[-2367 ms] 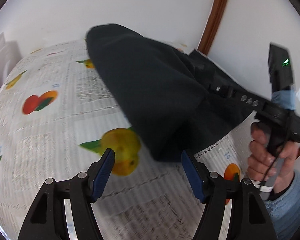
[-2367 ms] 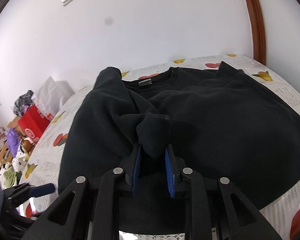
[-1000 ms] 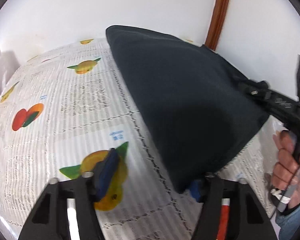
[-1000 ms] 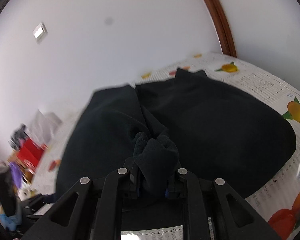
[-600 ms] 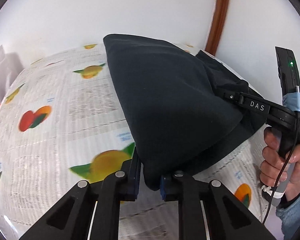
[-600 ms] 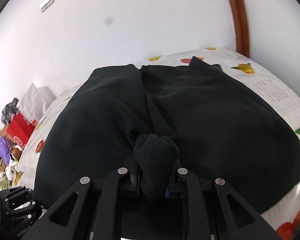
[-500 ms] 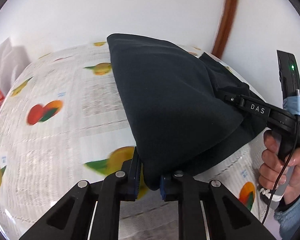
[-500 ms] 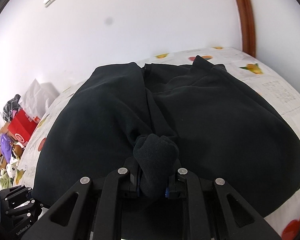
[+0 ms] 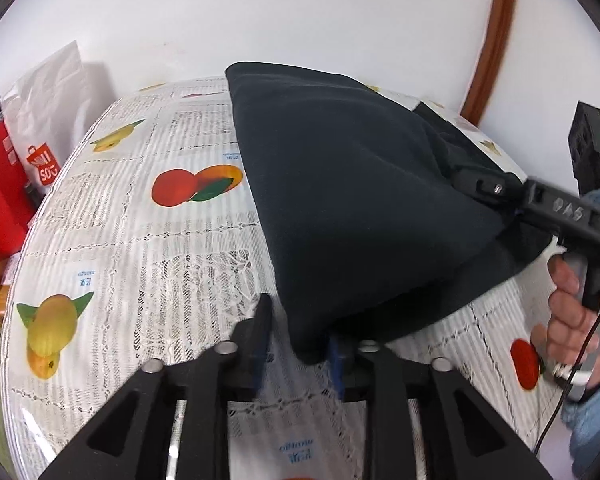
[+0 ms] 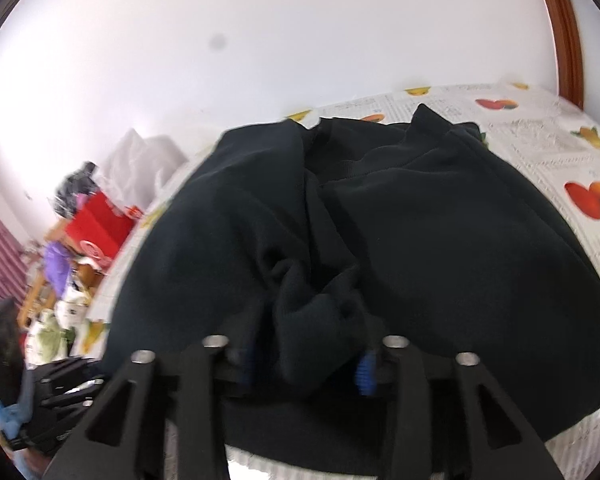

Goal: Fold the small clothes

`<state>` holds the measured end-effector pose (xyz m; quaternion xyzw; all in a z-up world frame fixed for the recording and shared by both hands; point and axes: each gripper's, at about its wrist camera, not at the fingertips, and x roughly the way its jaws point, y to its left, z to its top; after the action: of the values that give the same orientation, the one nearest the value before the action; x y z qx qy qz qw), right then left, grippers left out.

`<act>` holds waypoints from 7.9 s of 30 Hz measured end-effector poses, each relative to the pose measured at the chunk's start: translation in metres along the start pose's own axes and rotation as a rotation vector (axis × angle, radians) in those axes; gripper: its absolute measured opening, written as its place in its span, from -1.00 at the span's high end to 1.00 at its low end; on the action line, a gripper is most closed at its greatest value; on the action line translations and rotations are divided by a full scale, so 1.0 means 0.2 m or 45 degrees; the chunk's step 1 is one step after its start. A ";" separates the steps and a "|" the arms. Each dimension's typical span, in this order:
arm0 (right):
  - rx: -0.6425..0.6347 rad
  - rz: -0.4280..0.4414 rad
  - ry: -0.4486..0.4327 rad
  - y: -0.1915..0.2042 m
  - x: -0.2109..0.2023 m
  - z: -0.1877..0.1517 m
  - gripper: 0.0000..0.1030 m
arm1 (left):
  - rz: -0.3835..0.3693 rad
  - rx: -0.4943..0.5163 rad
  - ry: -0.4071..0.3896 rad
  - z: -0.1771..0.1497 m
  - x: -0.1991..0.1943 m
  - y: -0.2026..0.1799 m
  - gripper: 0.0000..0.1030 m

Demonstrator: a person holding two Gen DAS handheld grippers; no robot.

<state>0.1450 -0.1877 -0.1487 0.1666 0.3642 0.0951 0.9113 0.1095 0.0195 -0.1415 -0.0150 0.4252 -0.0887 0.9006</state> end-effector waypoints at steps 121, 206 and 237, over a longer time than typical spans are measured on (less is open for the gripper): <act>-0.130 -0.411 0.039 -0.24 -0.18 0.42 0.36 | 0.105 0.073 -0.067 0.37 0.08 -0.22 -0.43; -0.045 -0.382 -0.049 -0.43 -0.56 0.08 0.87 | -0.118 0.072 0.087 0.14 0.07 -0.20 -0.44; -0.147 -0.282 0.005 -0.33 -0.30 -0.12 0.77 | 0.044 0.119 0.057 0.15 0.11 -0.30 0.75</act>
<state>0.0884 -0.2613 -0.1524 0.0724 0.3759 0.0150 0.9237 0.1366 -0.0442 -0.1332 0.0363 0.4407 -0.0932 0.8921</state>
